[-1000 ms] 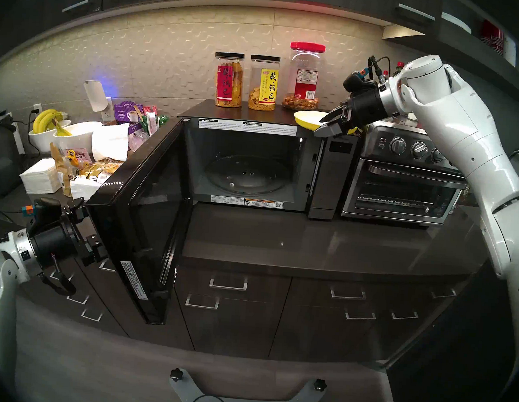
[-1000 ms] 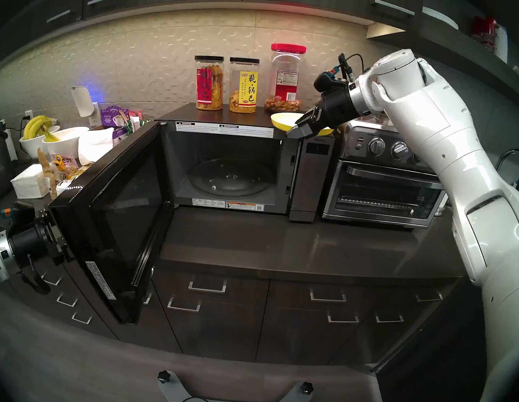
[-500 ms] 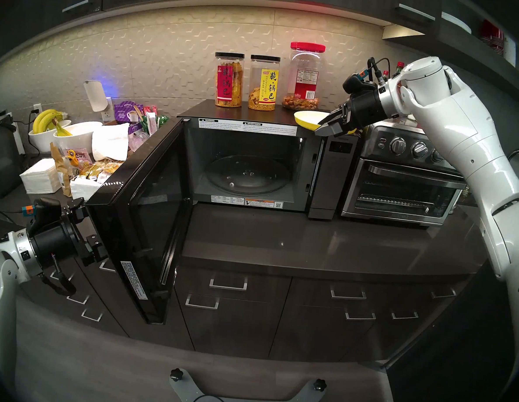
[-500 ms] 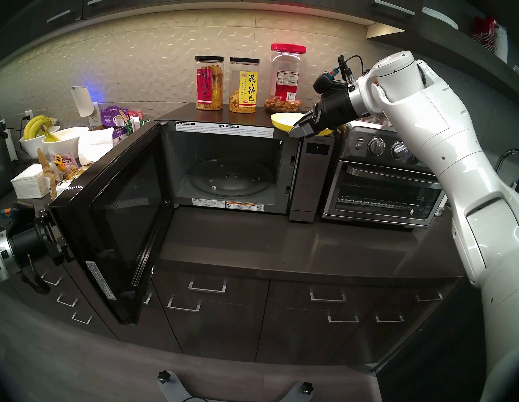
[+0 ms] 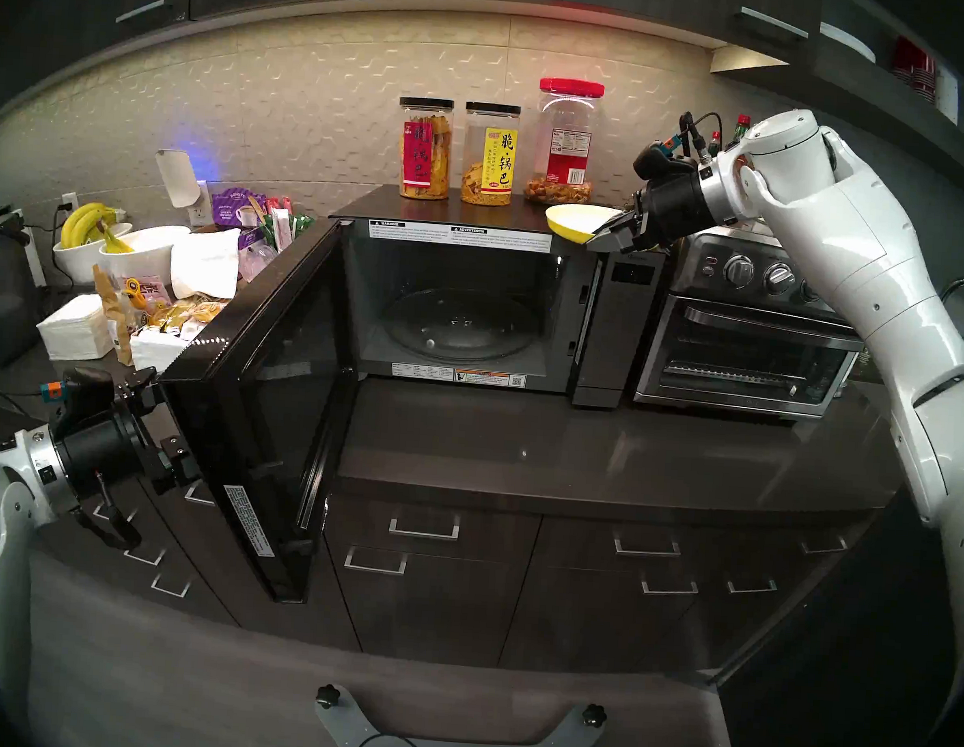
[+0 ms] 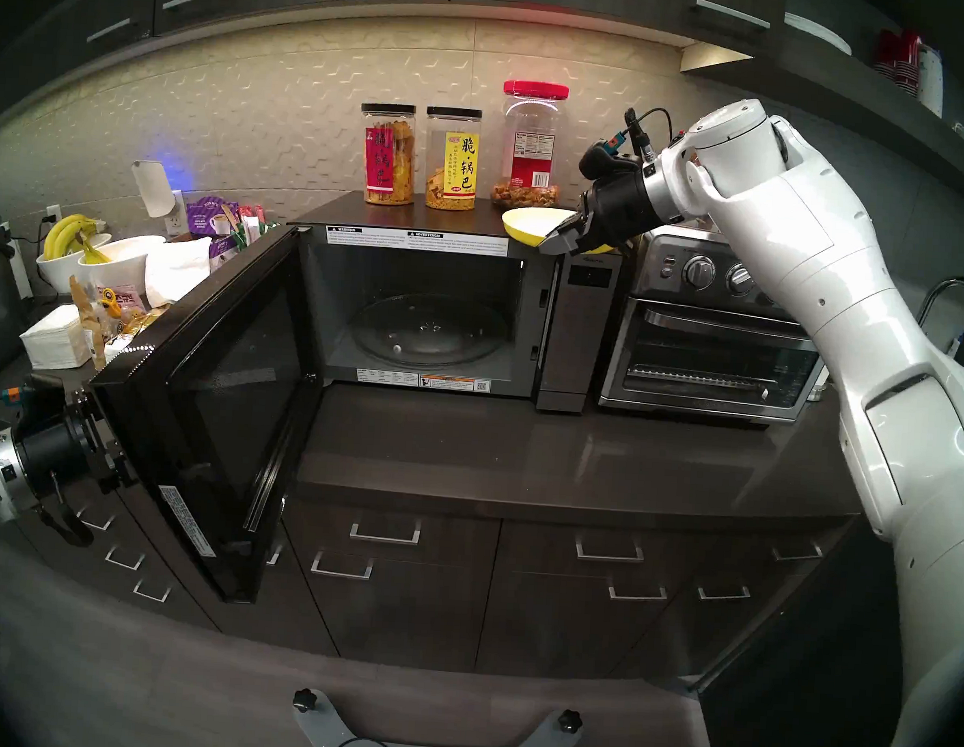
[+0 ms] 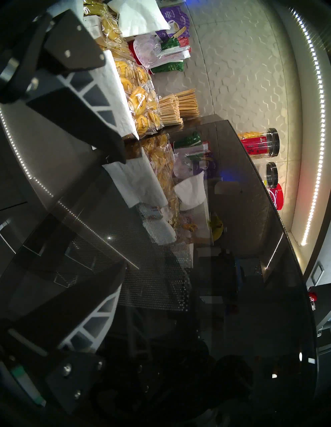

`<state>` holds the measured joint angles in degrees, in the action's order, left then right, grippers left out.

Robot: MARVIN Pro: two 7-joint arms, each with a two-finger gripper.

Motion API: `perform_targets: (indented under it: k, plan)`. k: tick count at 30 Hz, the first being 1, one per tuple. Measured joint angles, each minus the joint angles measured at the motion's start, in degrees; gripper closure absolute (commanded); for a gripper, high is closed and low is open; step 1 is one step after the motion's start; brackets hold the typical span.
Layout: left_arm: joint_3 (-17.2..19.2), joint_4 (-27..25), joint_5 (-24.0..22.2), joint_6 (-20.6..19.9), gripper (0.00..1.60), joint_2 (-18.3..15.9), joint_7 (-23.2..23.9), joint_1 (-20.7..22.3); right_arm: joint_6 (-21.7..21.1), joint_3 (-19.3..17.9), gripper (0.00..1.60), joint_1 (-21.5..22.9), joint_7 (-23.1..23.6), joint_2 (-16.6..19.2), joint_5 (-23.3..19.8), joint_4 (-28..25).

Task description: Open the microwave, put the plate inside, and close the door

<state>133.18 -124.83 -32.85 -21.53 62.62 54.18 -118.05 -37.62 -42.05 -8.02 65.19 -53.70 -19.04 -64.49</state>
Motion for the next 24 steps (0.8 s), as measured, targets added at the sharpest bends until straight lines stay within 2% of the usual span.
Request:
perform_targets:
  k: [7, 9, 12, 15, 17, 24]
  plan:
    - [0.0, 0.0, 0.0, 0.0, 0.0, 0.0, 0.0, 0.0, -0.5, -0.1, 0.99, -0.2, -0.5, 0.0, 0.0, -0.7]
    - [0.0, 0.0, 0.0, 0.0, 0.0, 0.0, 0.0, 0.0, -0.6, -0.1, 1.1, -0.3, -0.6, 0.0, 0.0, -0.8]
    - [0.0, 0.0, 0.0, 0.0, 0.0, 0.0, 0.0, 0.0, -0.6, -0.2, 1.19, -0.4, -0.8, 0.0, -0.1, -1.0]
    - [0.0, 0.0, 0.1, 0.0, 0.0, 0.1, 0.0, 0.1, -0.5, -0.3, 1.48, -0.4, -0.8, 0.1, -0.1, -1.1]
    - [0.0, 0.0, 0.1, 0.0, 0.0, 0.1, 0.1, 0.1, -0.4, -0.3, 1.6, -0.4, -0.9, 0.1, -0.1, -1.2]
    - [0.0, 0.0, 0.1, -0.1, 0.0, 0.1, 0.1, 0.1, 0.0, -0.5, 1.6, -0.6, -1.1, 0.2, -0.2, -1.4]
